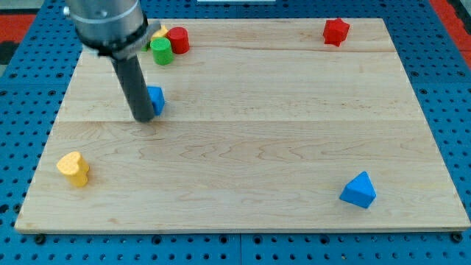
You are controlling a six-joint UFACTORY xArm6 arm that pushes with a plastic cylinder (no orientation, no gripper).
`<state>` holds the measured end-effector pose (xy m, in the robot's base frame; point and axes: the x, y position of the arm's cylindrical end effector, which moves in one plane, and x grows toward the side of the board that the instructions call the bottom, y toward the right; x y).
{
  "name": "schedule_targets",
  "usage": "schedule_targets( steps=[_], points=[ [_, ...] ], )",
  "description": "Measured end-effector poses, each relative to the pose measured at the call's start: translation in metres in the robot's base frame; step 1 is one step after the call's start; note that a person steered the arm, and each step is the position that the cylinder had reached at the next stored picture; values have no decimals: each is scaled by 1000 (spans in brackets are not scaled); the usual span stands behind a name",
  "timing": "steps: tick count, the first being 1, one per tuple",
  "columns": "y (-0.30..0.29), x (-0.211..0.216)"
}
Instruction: Slide the yellow heart below the green circle
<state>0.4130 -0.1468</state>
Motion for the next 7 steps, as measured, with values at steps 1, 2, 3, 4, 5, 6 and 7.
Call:
schedule_targets(
  steps=[1, 2, 3, 4, 5, 6, 7],
  points=[
    [7, -61],
    [53, -56],
    [76, 17],
    [65, 88],
    [20, 142],
    [-49, 175],
    [-91, 149]
  ],
)
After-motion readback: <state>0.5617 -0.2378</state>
